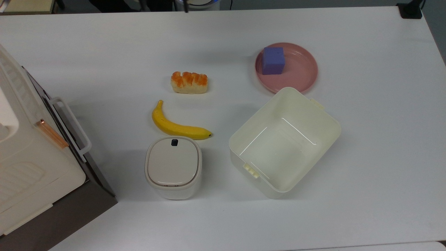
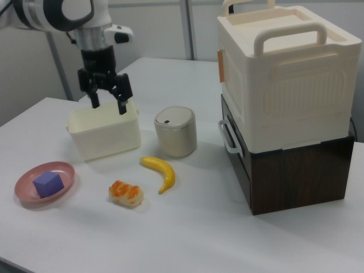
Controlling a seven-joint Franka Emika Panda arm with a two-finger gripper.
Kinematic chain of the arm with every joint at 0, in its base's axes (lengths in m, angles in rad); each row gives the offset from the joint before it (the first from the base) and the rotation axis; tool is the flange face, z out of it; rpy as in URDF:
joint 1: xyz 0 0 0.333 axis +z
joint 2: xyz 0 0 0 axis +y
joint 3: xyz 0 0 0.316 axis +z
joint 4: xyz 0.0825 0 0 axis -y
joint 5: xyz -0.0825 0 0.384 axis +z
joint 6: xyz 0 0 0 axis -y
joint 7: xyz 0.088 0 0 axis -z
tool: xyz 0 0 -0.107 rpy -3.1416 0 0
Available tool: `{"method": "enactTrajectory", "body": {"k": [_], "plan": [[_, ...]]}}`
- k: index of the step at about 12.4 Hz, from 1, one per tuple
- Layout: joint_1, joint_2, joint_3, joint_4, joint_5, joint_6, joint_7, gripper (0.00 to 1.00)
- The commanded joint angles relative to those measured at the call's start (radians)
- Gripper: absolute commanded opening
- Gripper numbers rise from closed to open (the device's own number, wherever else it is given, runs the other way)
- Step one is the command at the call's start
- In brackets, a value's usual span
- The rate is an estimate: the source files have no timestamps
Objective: Put the cube on the table
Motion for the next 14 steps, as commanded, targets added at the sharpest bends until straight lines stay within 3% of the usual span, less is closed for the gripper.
{"method": "enactTrajectory", "body": {"k": [1,4,7,10,12,14], "plan": [[0.012,-0.01,0.106,-0.086,-0.021,0.029,-0.033,1.0],[0.031,0.02,0.253,-0.139,-0.048,0.1,0.134,1.0],[0.106,0.075,0.322,-0.163,-0.106,0.157,0.359,1.0],[0.188,0.152,0.338,-0.164,-0.175,0.165,0.562,1.0],[0.233,0.19,0.338,-0.167,-0.209,0.165,0.634,1.0],[0.308,0.247,0.338,-0.204,-0.292,0.167,0.656,1.0]]}}
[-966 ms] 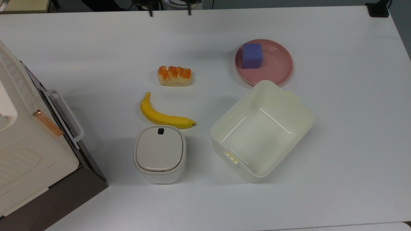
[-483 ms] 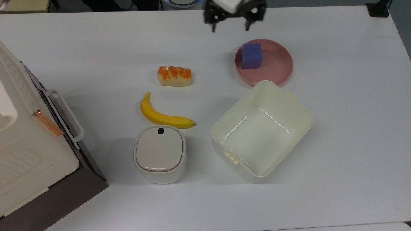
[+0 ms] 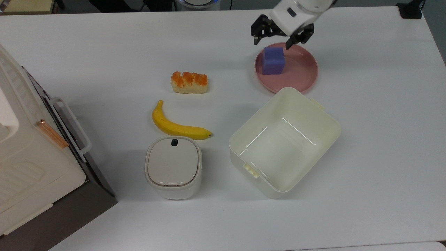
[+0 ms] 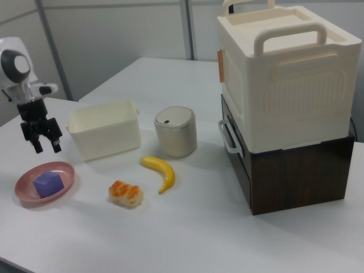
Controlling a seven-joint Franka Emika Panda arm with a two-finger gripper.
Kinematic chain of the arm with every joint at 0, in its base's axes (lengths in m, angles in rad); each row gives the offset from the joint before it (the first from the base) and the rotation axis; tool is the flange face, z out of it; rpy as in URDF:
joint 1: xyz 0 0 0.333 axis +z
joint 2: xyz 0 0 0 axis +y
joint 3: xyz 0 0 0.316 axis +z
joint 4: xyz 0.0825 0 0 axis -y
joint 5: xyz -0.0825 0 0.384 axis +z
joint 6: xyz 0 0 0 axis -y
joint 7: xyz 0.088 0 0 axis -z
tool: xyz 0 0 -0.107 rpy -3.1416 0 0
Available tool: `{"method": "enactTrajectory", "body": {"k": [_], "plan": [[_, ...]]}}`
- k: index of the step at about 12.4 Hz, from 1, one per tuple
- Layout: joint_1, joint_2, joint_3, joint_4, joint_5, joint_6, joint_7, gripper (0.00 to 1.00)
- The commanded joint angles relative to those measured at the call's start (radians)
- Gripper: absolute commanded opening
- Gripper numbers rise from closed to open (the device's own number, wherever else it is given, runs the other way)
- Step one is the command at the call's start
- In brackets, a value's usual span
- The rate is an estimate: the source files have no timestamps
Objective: Put the cube on the table
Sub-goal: 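Move the gripper over the purple cube on the pink plate and lower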
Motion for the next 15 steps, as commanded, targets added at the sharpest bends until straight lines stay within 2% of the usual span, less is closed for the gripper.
{"method": "enactTrajectory", "body": {"k": [1,5,15], "plan": [[0.085,0.072,-0.006,-0.045,-0.099,0.026,0.102,1.0],[0.111,0.112,-0.006,-0.094,-0.169,0.026,0.115,1.0],[0.094,0.109,-0.004,-0.098,-0.173,0.002,0.138,1.0]]}}
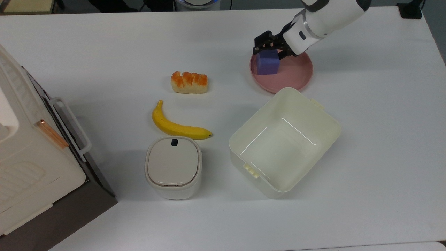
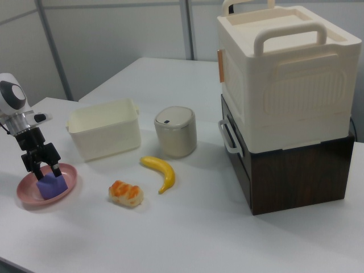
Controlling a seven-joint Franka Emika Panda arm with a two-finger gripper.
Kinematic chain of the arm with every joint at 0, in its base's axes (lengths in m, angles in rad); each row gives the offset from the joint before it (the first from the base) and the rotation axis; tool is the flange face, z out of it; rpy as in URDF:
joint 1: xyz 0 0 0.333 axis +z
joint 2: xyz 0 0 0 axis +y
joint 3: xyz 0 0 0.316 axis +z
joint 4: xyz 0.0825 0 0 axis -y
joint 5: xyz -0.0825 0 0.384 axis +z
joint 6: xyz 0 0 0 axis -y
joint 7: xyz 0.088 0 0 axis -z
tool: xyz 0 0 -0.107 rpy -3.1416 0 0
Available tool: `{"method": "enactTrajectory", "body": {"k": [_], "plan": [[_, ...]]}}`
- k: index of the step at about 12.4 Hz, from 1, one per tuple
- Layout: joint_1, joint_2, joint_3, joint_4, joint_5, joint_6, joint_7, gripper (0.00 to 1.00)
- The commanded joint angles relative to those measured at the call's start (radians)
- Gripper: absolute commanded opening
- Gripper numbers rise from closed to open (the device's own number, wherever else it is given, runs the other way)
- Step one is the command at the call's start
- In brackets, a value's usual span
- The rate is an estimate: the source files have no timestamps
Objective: Put the cube on the table
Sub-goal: 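Close the gripper on the purple cube and lift it off the plate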
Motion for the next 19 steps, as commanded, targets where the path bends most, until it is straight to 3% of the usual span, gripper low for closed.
{"method": "enactTrajectory", "body": {"k": [1,6,8,9,10,13,14,16,19], "plan": [[-0.006,-0.012,-0.004,-0.024,-0.006,0.002,0.018,1.0],[-0.02,0.022,-0.004,-0.034,-0.003,0.006,0.025,0.94],[-0.017,0.026,-0.004,-0.035,-0.003,0.008,0.033,0.84],[-0.017,0.033,-0.004,-0.035,-0.003,0.008,0.044,0.69],[-0.017,0.033,-0.004,-0.035,-0.001,0.009,0.045,0.48],[-0.011,0.031,-0.004,-0.032,0.0,0.011,0.048,0.05],[-0.011,0.025,-0.002,-0.028,0.0,0.009,0.048,0.0],[-0.023,-0.015,0.021,-0.02,0.014,0.003,0.048,0.0],[-0.099,-0.066,0.024,0.029,0.039,0.002,0.047,0.0]]}}
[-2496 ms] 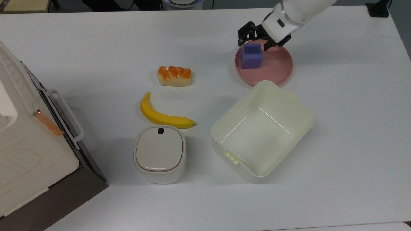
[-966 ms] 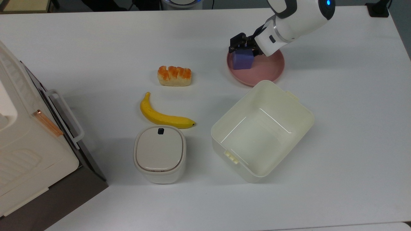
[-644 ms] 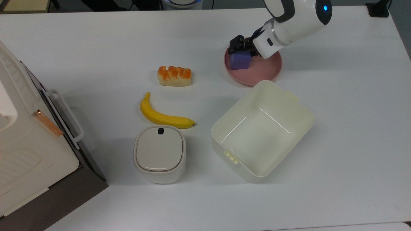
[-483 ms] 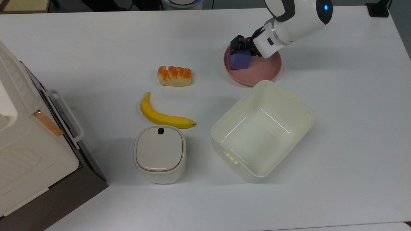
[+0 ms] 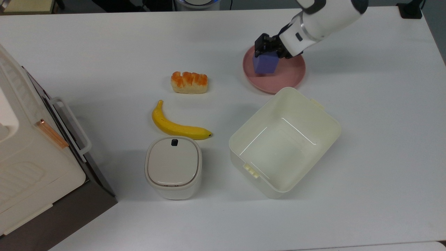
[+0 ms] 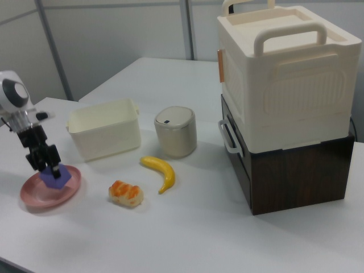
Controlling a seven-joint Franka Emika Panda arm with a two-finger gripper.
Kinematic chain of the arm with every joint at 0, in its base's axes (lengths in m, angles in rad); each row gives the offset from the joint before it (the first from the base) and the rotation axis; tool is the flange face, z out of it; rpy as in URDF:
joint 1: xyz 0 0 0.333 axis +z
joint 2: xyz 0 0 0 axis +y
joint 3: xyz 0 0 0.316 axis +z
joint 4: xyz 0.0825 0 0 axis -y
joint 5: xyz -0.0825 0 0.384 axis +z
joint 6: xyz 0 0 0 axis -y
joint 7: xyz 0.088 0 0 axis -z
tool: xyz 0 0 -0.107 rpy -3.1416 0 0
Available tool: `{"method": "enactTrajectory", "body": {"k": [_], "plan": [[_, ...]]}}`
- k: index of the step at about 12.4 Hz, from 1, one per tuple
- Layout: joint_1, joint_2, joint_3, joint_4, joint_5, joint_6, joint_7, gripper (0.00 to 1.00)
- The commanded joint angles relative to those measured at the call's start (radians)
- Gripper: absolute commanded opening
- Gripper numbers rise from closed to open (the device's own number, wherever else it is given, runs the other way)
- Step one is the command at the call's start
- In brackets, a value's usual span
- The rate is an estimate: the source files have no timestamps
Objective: Put the cube on the table
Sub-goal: 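Close the gripper on the purple cube and lift it off the plate, then carry the purple cube beside the orange food item and lower it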
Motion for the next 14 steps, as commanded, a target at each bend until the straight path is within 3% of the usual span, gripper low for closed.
{"method": "enactTrajectory", "body": {"k": [1,6,7,8,10,14], "plan": [[-0.114,-0.06,0.011,0.032,0.029,0.008,0.008,0.0],[-0.219,-0.077,-0.066,0.115,0.026,0.04,0.085,0.01],[-0.222,-0.076,-0.081,0.131,0.028,0.043,0.091,0.44],[-0.22,-0.076,-0.086,0.132,0.019,0.04,0.134,0.99],[-0.217,-0.073,-0.086,0.132,-0.024,0.04,0.189,1.0],[-0.22,-0.071,-0.084,0.132,-0.034,0.04,0.191,1.0]]}}
